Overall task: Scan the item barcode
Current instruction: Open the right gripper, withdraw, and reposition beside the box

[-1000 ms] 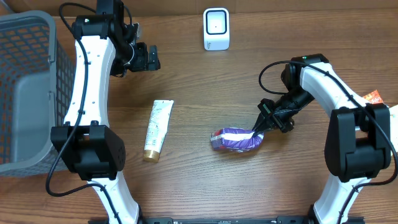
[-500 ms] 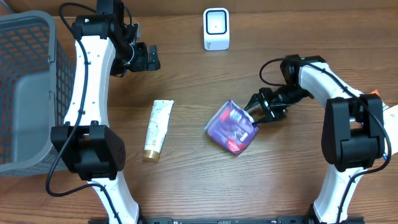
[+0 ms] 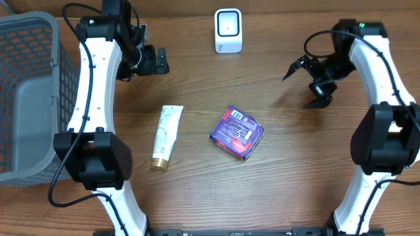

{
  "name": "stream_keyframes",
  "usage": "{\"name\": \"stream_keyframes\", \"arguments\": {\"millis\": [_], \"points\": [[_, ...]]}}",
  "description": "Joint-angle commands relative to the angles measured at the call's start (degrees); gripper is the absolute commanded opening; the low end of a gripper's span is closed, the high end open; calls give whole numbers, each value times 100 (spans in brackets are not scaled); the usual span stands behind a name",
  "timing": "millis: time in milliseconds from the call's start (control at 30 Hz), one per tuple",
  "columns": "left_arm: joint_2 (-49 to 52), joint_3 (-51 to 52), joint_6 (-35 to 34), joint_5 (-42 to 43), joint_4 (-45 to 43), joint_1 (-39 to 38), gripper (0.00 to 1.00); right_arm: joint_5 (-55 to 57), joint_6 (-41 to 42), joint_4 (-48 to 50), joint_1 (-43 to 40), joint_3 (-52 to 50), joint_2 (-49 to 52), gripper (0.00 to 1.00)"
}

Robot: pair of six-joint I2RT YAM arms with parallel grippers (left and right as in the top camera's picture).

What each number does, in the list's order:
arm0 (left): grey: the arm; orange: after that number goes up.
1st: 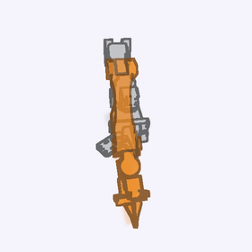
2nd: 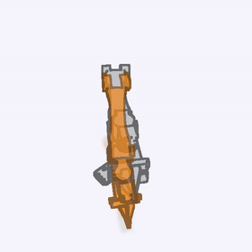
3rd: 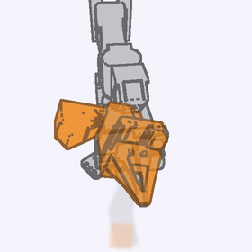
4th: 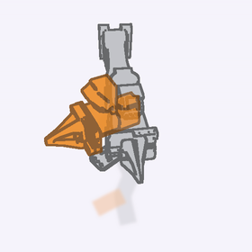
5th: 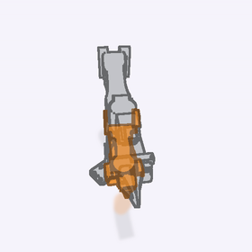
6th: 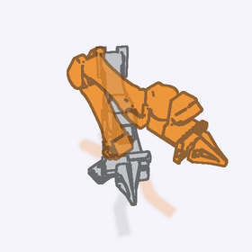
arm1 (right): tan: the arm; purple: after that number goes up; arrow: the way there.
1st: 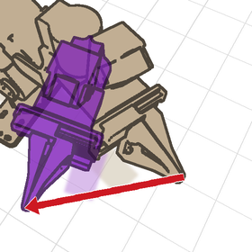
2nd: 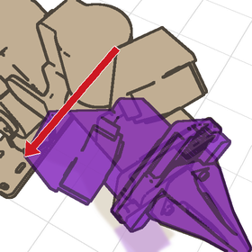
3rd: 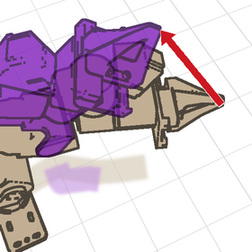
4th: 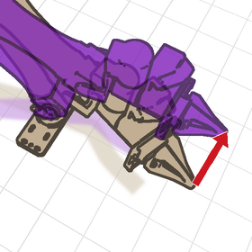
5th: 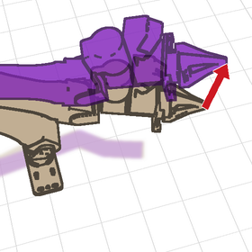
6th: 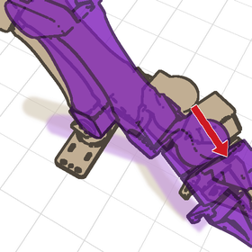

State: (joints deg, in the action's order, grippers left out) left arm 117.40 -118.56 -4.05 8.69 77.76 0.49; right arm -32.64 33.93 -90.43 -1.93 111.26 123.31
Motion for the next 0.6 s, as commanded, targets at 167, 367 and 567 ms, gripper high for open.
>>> {"name": "stream_keyframes", "arguments": {"millis": [167, 367, 567], "points": [[-90, -79, 129, -31, -2, 24, 100, -280, -2588, -627, 26, -98, -490, 98], [-90, -79, 129, -31, -2, 24, 100, 1668, -1196, -131, 96, -96, -1869, 95], [-90, -79, 129, -31, -2, 24, 100, 3738, -503, -245, 837, -96, -4468, 99]]}}
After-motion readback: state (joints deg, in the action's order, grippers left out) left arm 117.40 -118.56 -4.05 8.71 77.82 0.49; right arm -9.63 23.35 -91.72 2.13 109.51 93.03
